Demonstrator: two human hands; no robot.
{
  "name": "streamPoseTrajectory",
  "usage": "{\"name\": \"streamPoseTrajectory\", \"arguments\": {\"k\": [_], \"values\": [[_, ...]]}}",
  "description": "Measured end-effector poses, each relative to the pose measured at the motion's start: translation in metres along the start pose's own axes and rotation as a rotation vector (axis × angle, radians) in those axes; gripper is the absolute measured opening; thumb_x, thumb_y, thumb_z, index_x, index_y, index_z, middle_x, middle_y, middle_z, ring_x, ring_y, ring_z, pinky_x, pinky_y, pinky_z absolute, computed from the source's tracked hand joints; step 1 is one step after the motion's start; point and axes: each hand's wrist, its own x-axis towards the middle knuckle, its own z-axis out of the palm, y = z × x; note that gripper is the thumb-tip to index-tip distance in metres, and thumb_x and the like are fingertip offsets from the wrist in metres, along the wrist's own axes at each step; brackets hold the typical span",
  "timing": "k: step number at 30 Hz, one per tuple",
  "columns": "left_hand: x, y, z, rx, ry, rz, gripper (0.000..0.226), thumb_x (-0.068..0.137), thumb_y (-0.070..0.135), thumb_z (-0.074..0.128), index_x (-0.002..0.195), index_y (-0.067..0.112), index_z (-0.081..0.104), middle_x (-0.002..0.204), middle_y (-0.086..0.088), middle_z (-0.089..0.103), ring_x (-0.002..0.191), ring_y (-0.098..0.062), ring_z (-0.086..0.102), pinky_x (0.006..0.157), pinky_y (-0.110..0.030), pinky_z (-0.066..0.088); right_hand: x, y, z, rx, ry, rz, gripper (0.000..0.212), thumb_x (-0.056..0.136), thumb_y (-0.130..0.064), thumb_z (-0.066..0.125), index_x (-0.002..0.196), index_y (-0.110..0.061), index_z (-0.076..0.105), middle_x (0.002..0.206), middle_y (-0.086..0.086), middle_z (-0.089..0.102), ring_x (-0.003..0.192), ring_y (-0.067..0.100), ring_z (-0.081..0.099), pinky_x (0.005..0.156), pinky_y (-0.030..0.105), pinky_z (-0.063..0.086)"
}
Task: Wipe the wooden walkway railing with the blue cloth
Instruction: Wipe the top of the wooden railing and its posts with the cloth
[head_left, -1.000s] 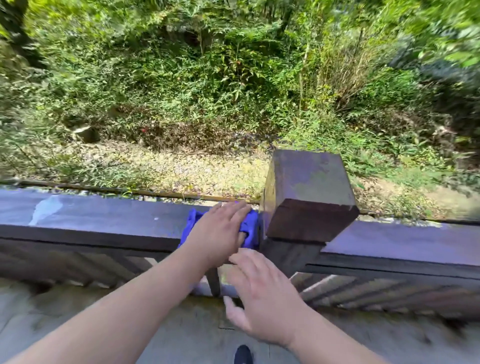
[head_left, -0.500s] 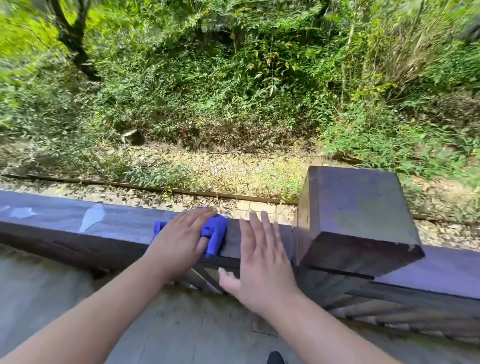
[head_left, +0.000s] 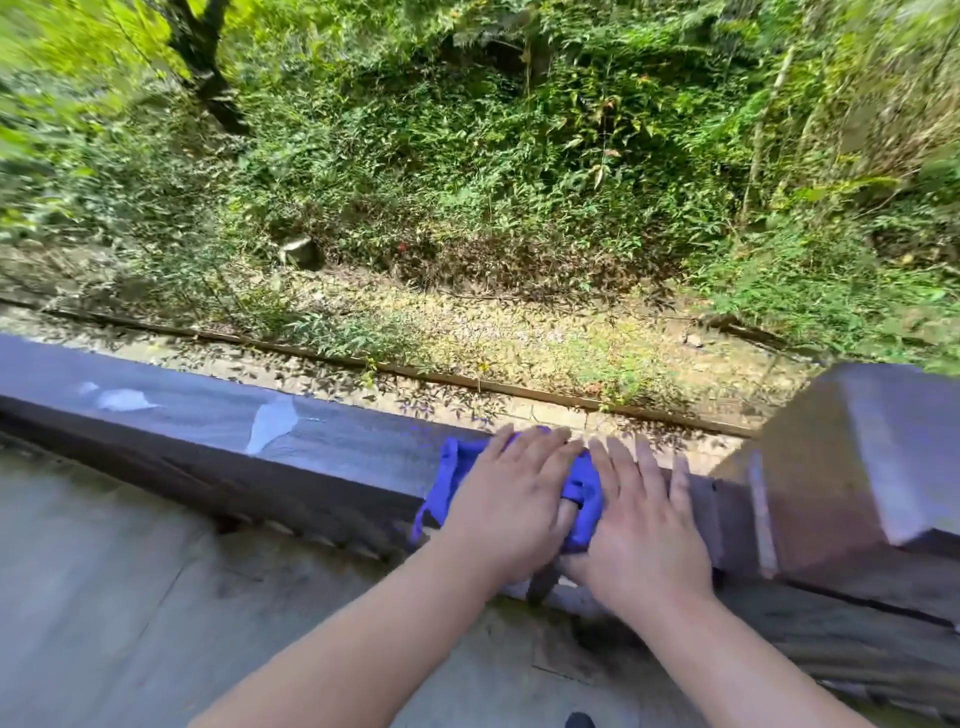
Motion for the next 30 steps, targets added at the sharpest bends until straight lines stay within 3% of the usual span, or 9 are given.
{"name": "streamPoseTrajectory", "arguments": {"k": [3, 7, 12, 16, 19, 25, 30], "values": [[-0.001, -0.014, -0.001, -0.001, -0.002, 0.068, 0.061, 0.093, 0.038, 0.042, 0.151, 0.018, 0.037, 0.158, -0.005, 0.040, 0.144, -0.026, 0.034, 0.123, -0.046, 0.015, -0.001, -0.001, 0.003, -0.031, 0.047, 0.014, 0.128, 0.061, -0.098, 0.034, 0.155, -0.010, 0.039, 0.158, 0.010, 0.044, 0.151, 0.035, 0.029, 0.123, 0.064, 0.013], [-0.016, -0.057, -0.010, -0.024, 0.004, 0.121, 0.061, 0.094, 0.037, 0.045, 0.151, 0.018, 0.037, 0.158, -0.006, 0.039, 0.145, -0.025, 0.033, 0.123, -0.044, 0.015, -0.002, -0.007, 0.003, -0.093, 0.103, 0.045, 0.123, 0.059, -0.094, 0.044, 0.147, -0.006, 0.049, 0.145, 0.015, 0.057, 0.141, 0.038, 0.044, 0.120, 0.064, 0.023], [-0.046, -0.139, -0.030, 0.031, -0.013, 0.081, 0.063, 0.093, 0.042, 0.027, 0.153, 0.023, 0.033, 0.159, -0.002, 0.037, 0.146, -0.020, 0.030, 0.124, -0.042, 0.011, -0.002, -0.011, 0.002, -0.124, 0.117, 0.074, 0.113, 0.060, -0.088, 0.054, 0.145, -0.014, 0.044, 0.139, 0.011, 0.057, 0.139, 0.035, 0.044, 0.121, 0.061, 0.022], [-0.067, -0.192, -0.043, 0.159, -0.026, 0.037, 0.063, 0.095, 0.045, 0.019, 0.154, 0.025, 0.029, 0.161, 0.001, 0.034, 0.148, -0.019, 0.028, 0.123, -0.056, 0.001, -0.001, -0.015, -0.004, -0.145, 0.096, 0.103, 0.104, 0.059, -0.089, 0.059, 0.139, -0.025, 0.040, 0.133, 0.002, 0.053, 0.128, 0.026, 0.044, 0.120, 0.059, 0.026], [-0.077, -0.217, -0.049, 0.256, -0.015, 0.019, 0.062, 0.097, 0.046, 0.018, 0.154, 0.023, 0.031, 0.161, 0.001, 0.035, 0.148, -0.020, 0.028, 0.121, -0.056, -0.010, 0.000, -0.017, -0.006, -0.158, 0.065, 0.124, 0.104, 0.058, -0.088, 0.061, 0.138, -0.025, 0.042, 0.133, 0.001, 0.056, 0.130, 0.026, 0.047, 0.122, 0.057, 0.024], [-0.104, -0.270, -0.064, 0.249, 0.022, -0.161, 0.063, 0.094, 0.042, 0.021, 0.154, 0.029, 0.032, 0.163, 0.005, 0.030, 0.148, -0.017, 0.029, 0.123, -0.054, -0.001, -0.001, -0.018, -0.008, -0.161, 0.080, 0.129, 0.104, 0.057, -0.089, 0.061, 0.137, -0.024, 0.043, 0.132, 0.001, 0.056, 0.126, 0.025, 0.046, 0.122, 0.057, 0.024], [-0.107, -0.281, -0.060, 0.116, 0.047, -0.275, 0.067, 0.090, 0.041, 0.019, 0.155, 0.029, 0.031, 0.162, 0.005, 0.032, 0.148, -0.015, 0.027, 0.125, -0.044, 0.009, 0.000, -0.015, -0.005, -0.181, 0.086, 0.117, 0.109, 0.058, -0.090, 0.060, 0.140, -0.019, 0.045, 0.132, 0.005, 0.057, 0.128, 0.029, 0.047, 0.122, 0.057, 0.021]]}}
